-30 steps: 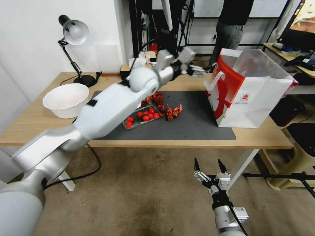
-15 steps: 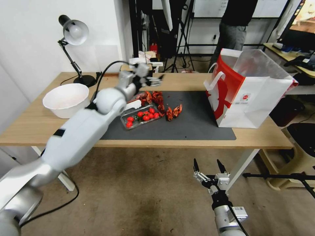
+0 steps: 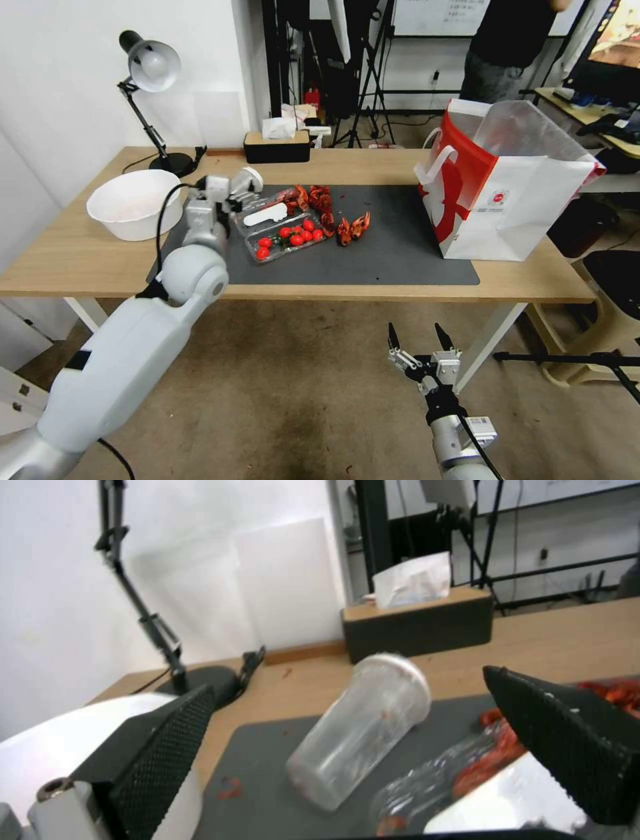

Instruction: Pick up the trash from the table and place it into the takeout bag.

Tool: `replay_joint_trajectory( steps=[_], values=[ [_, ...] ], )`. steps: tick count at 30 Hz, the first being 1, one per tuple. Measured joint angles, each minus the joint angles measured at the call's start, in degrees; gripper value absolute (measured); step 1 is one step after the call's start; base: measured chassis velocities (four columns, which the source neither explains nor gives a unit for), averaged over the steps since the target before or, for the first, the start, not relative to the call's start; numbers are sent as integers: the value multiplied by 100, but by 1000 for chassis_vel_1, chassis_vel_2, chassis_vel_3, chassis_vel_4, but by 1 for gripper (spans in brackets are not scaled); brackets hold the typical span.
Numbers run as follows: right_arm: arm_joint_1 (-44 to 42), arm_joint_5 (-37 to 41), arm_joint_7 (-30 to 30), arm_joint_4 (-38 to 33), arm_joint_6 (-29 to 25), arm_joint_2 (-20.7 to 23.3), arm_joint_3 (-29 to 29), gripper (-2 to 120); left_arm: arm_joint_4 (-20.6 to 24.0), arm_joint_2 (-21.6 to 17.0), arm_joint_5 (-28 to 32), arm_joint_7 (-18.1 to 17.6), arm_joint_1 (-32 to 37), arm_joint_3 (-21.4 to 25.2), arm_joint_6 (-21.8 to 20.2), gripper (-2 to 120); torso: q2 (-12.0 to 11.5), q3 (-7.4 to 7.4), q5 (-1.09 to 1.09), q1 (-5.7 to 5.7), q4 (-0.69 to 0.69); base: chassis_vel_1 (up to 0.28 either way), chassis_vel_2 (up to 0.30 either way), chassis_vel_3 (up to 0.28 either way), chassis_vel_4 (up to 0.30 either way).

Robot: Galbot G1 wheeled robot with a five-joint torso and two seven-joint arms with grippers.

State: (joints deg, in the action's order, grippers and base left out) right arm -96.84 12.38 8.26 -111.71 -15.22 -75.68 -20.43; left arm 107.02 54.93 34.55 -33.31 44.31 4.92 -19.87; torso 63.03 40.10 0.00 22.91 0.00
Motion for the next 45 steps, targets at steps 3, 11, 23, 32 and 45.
replay_joint_trajectory(
  steps=[3, 11, 23, 32, 45],
  values=[
    [-11, 3, 1, -20, 2, 17, 2, 100, 130, -48, -32, -45, 280, 138, 75, 100, 0, 0, 1, 0, 0, 0, 0, 0, 0],
    [-22, 134, -2, -71, 35, 92, 17, 100, 414, 3, -87, -46, 1066, 473, 90, 100, 0, 0, 1, 0, 0, 0, 0, 0, 0],
    [-33, 149, -26, -227, 27, 154, -6, 100, 686, 256, -289, 112, 2139, 973, 183, 100, 0, 1, 0, 0, 1, 0, 0, 0, 0],
    [-32, 143, -35, -326, 19, 218, -25, 100, 818, 309, -313, 171, 2464, 1186, 245, 100, -1, 0, 0, 0, 0, 0, 0, 0, 0],
    [-38, 136, -40, -328, 17, 210, -12, 100, 872, 343, -303, 185, 2588, 1275, 259, 100, -1, 0, 0, 1, 1, 0, 0, 0, 0]
  ],
)
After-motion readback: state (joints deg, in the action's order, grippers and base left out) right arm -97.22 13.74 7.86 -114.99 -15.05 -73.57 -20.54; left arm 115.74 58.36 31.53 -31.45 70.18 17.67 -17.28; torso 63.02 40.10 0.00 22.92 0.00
